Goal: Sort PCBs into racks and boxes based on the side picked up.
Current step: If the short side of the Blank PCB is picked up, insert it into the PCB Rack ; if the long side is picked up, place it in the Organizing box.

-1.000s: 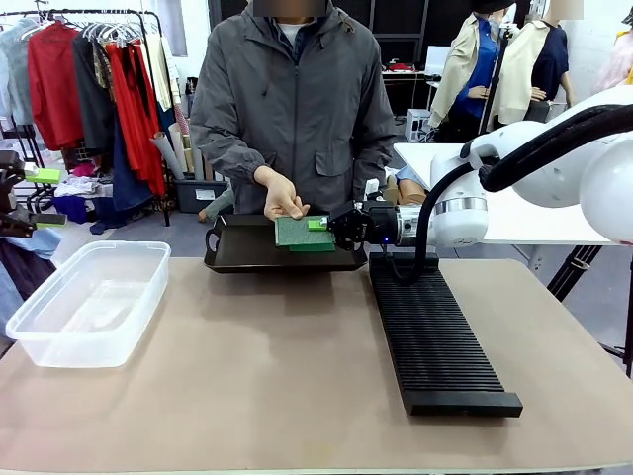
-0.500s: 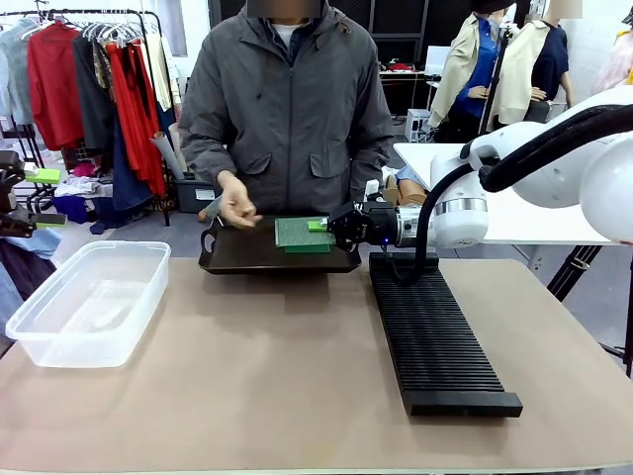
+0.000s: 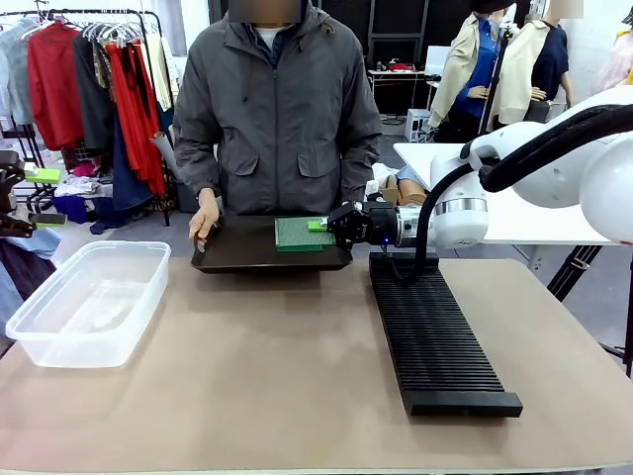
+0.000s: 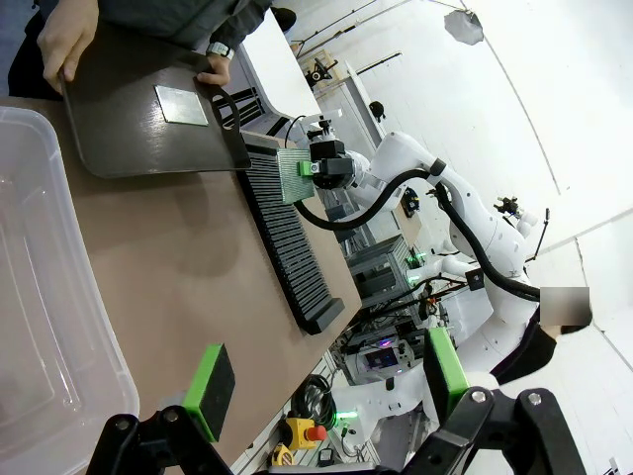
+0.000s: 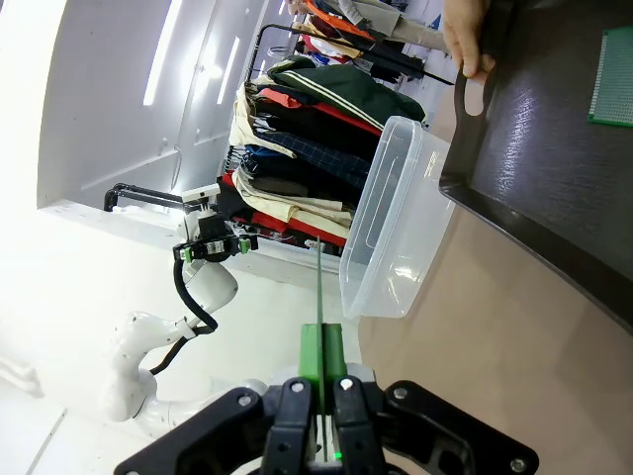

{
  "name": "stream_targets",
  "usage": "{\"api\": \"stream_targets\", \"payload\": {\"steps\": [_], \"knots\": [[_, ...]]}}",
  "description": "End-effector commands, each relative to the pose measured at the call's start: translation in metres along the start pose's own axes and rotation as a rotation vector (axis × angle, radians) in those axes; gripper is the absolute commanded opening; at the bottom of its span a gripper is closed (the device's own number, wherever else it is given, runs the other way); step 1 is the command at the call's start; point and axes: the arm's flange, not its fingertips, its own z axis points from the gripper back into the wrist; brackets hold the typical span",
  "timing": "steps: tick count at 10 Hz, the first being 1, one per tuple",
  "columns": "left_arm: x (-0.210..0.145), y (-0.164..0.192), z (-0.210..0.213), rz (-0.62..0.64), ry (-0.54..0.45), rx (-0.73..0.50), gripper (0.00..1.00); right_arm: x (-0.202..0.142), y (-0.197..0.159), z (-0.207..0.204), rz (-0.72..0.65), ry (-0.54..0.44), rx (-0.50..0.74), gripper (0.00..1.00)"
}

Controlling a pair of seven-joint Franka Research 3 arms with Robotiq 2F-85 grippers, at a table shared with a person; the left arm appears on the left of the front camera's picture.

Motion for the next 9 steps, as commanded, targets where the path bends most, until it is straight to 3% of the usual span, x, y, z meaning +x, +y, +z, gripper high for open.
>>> {"api": "stream_targets", "payload": {"steps": [1,7,9], "knots": [[0.0,-0.001,0.001,0.003,0.003,0.001,1.0,0.001,0.001,-0.001,0.006,-0.005,0.0,0.0],[0.0,-0.001,0.001,0.003,0.003,0.001,1.0,0.0,0.0,0.0,0.0,0.0,0.0,0.0],[0.0,-0.001,0.001,0.003,0.003,0.001,1.0,0.0,0.016,0.014,0.069,0.025,0.024,0.0]]}}
